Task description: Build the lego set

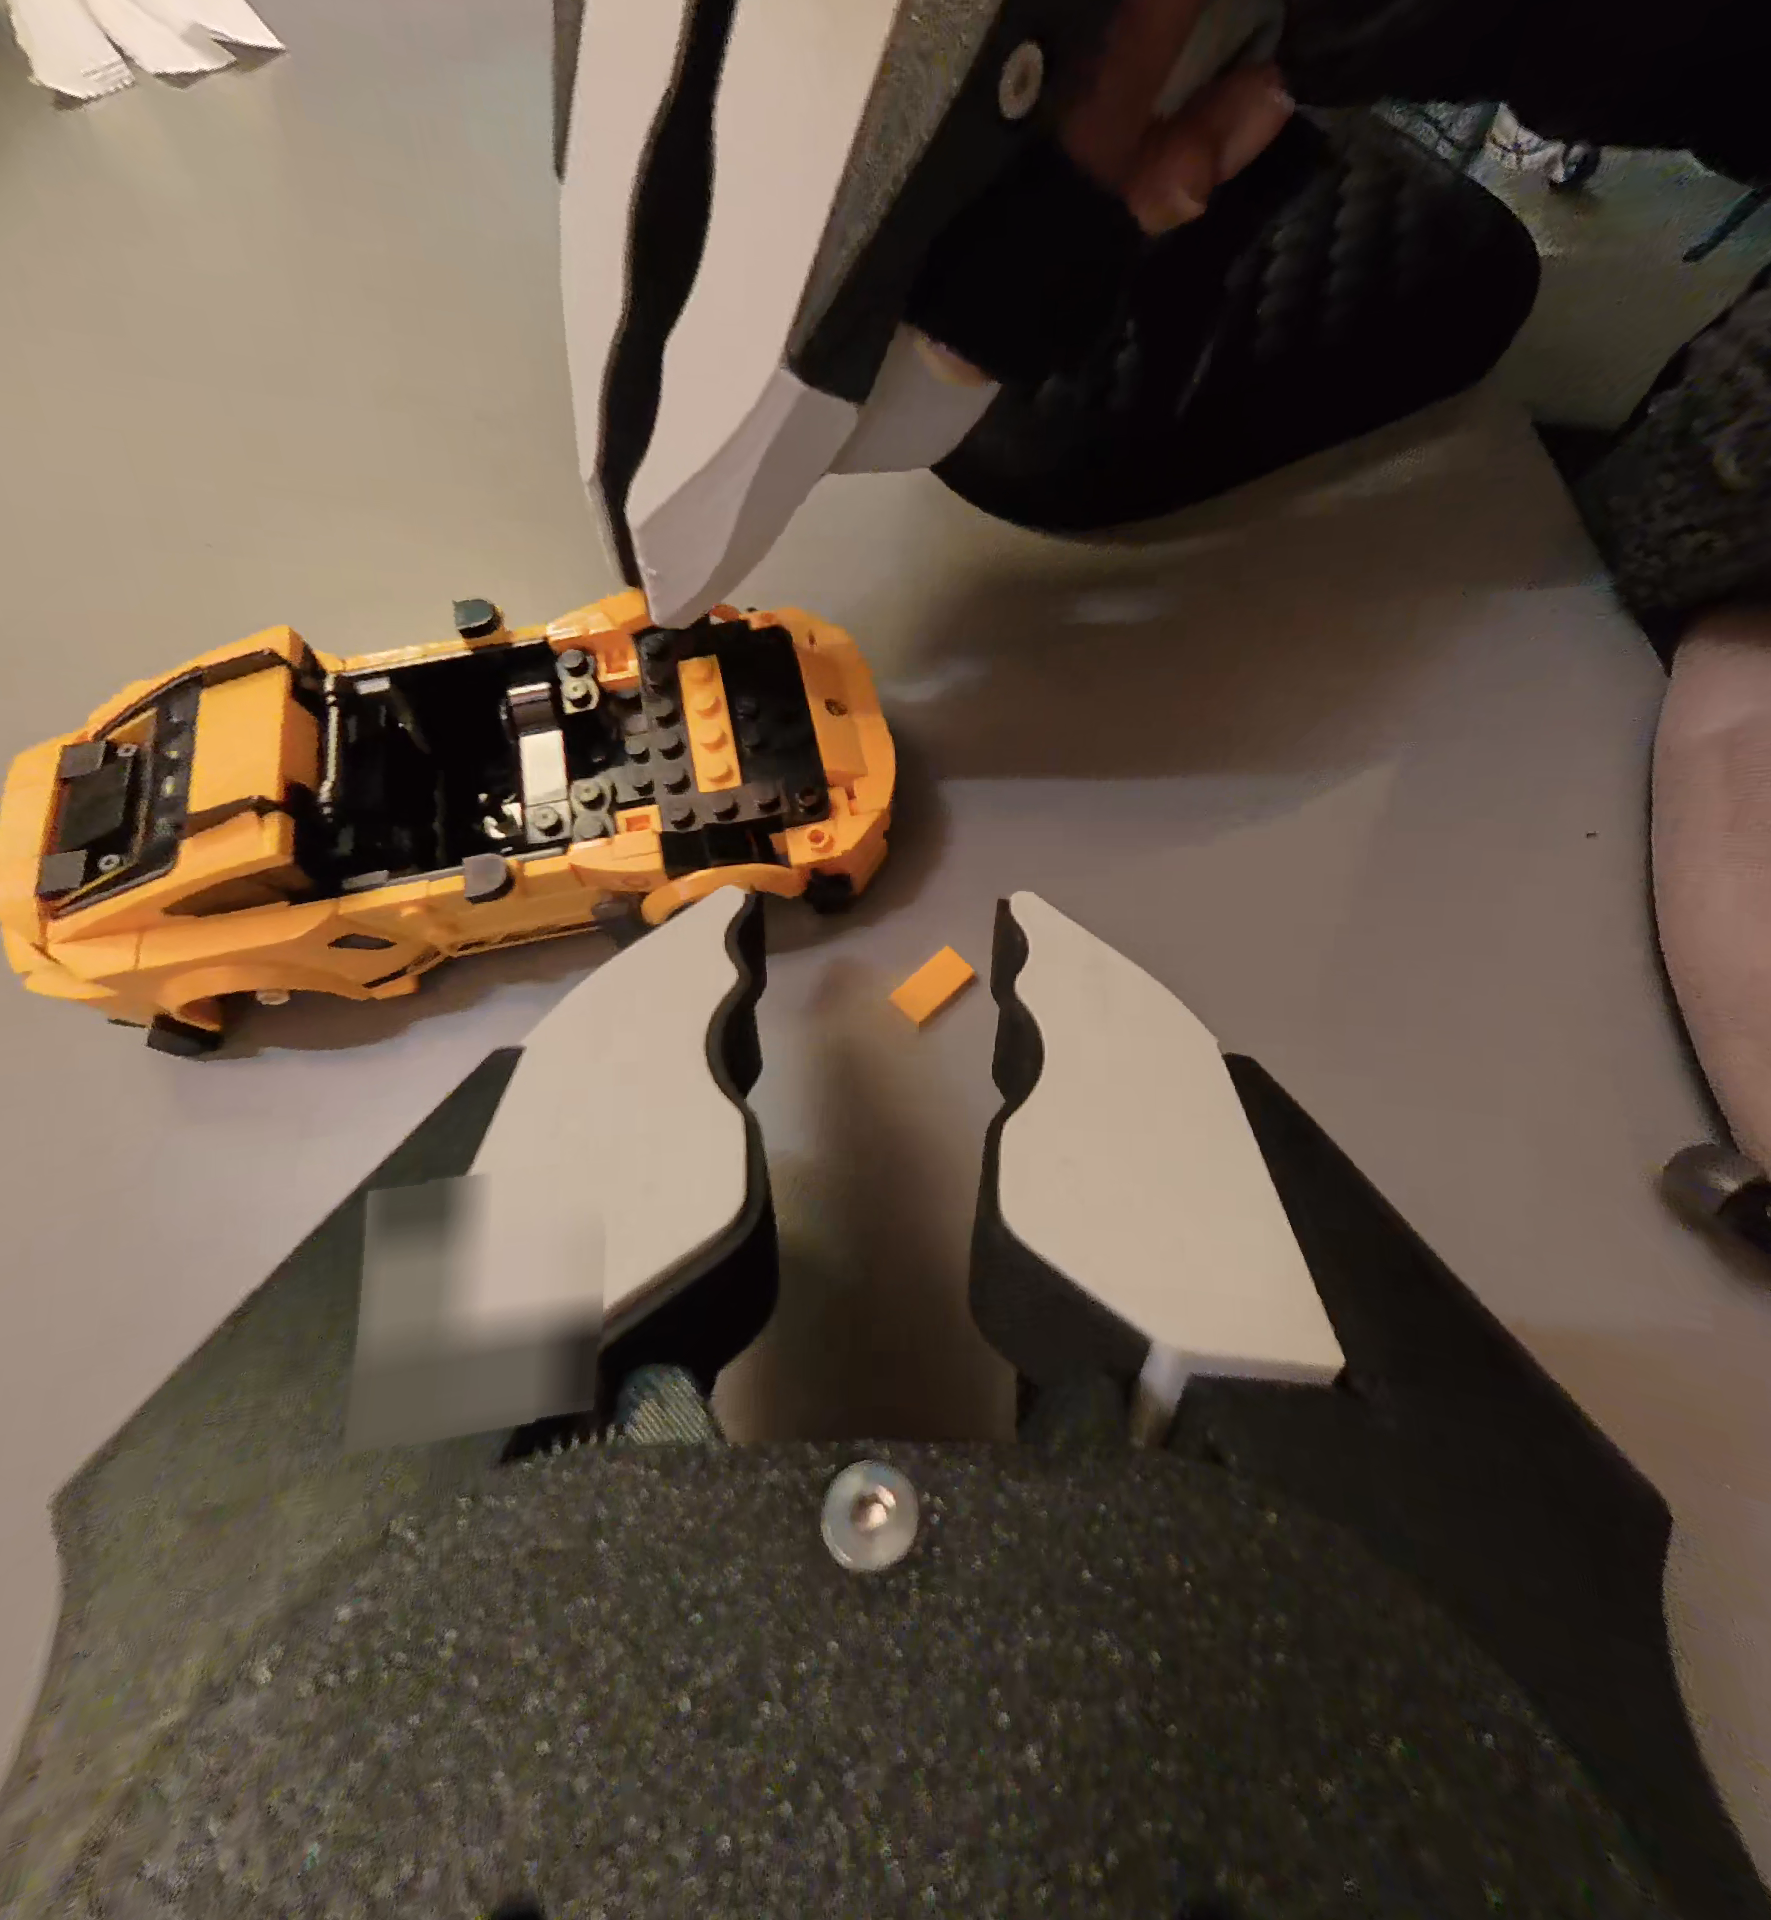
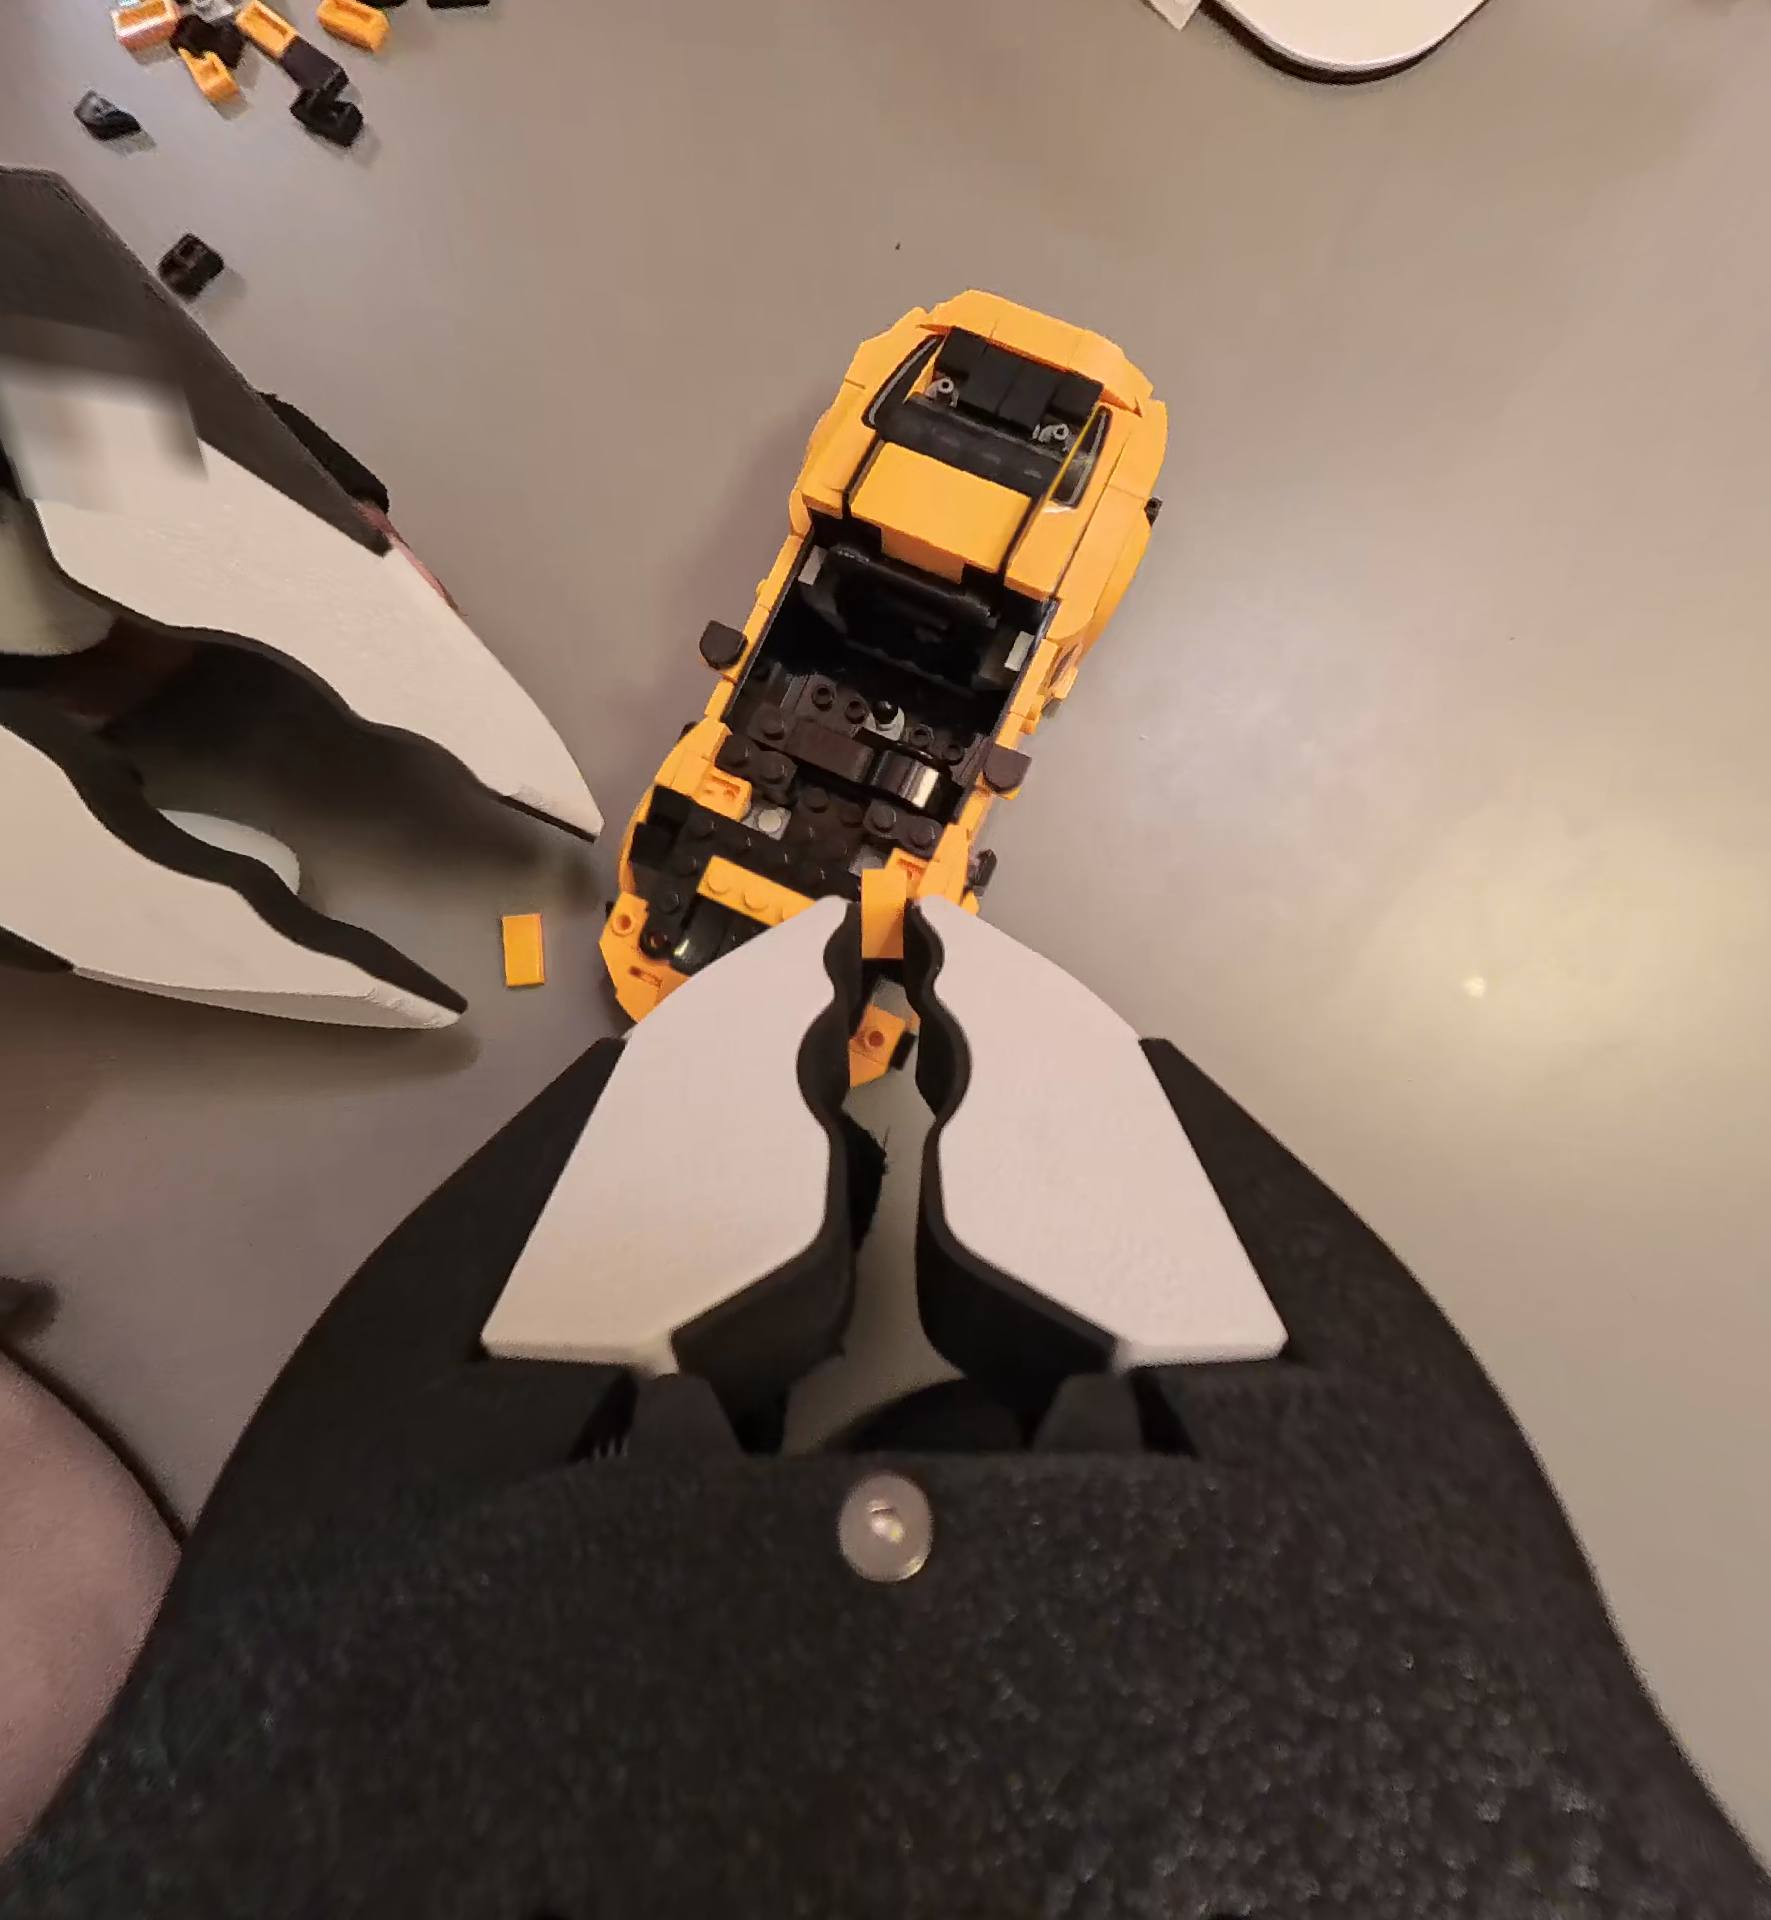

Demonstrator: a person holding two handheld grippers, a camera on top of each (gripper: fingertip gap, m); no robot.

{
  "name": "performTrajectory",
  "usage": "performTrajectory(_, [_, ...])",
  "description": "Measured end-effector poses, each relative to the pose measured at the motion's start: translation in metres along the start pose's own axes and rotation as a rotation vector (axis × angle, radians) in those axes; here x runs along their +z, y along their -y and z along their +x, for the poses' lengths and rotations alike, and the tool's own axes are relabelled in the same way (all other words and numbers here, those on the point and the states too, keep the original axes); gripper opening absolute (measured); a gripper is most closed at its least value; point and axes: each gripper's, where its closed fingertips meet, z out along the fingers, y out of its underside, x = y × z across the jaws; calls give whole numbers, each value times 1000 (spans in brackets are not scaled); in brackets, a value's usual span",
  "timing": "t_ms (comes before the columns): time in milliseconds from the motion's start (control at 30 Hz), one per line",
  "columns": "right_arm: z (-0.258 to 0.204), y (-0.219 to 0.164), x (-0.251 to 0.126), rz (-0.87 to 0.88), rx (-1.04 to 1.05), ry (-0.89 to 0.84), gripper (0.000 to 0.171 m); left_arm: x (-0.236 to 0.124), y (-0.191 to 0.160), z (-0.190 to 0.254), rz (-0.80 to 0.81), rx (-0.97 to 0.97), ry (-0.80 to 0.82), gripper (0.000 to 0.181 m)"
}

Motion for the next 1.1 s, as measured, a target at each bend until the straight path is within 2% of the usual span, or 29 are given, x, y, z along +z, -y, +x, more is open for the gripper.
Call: performTrajectory(1100, [1,-5,5,-31,42,-83,7,-3,-2,-7,-1,-48,38,35])
